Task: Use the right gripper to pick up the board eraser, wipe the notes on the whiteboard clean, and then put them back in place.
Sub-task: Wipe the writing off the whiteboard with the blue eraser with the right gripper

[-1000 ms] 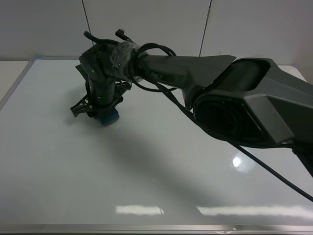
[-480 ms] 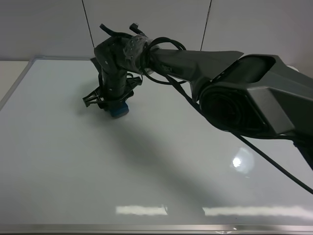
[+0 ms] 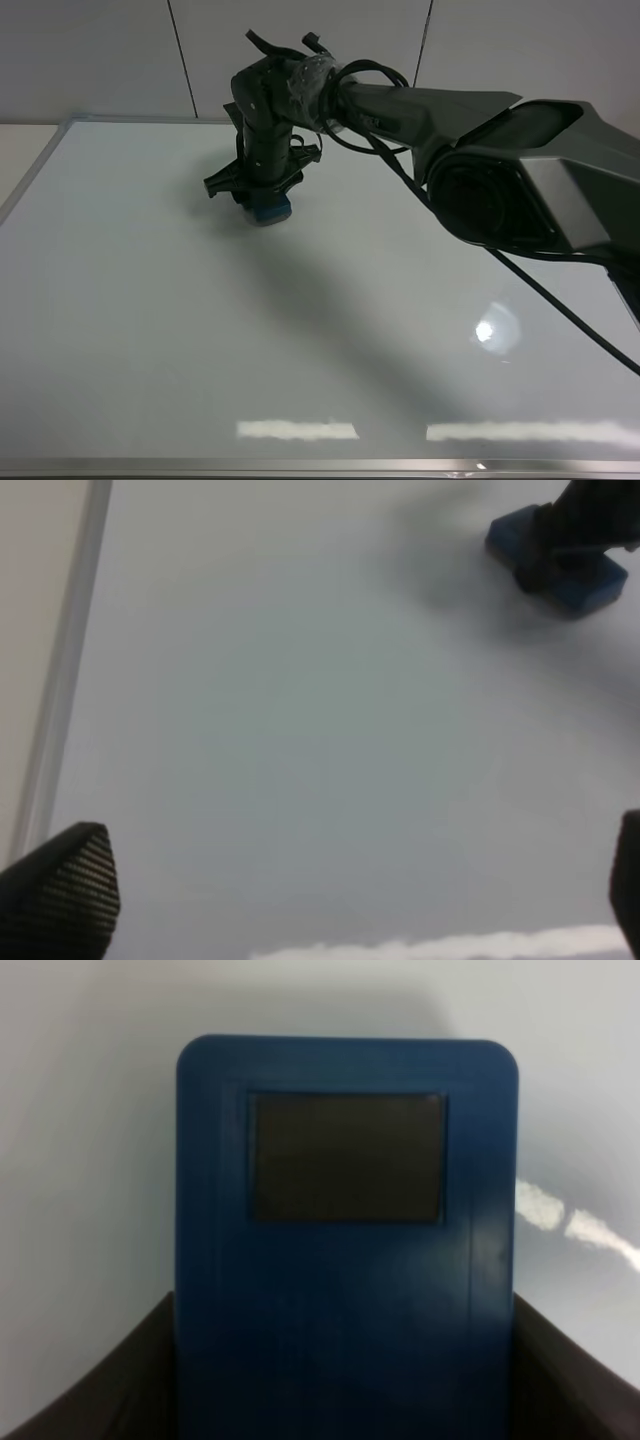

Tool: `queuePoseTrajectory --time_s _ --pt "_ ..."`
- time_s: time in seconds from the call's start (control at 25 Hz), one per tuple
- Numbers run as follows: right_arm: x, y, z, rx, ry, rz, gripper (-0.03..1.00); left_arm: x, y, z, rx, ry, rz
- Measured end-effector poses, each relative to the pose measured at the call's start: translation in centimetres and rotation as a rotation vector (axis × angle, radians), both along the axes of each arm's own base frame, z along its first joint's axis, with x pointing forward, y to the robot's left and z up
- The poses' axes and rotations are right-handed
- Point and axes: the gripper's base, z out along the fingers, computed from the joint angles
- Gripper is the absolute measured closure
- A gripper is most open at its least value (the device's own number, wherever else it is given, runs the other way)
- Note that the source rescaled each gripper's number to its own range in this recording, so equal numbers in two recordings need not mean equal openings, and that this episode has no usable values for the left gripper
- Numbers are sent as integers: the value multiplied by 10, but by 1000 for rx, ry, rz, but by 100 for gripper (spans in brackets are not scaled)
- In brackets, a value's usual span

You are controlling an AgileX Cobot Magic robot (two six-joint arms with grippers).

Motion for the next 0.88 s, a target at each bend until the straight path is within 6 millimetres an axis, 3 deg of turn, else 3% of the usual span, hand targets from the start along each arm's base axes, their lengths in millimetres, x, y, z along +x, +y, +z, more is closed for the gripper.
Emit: queuePoseTrajectory --time_s 0.12,0.44,0.88 --pt "-7 7 1 -13 1 41 96 0 0 0 0 0 0" --pt "-57 52 5 -1 7 181 96 0 0 0 0 0 0" --pt "-63 52 20 -17 -9 188 96 0 0 0 0 0 0"
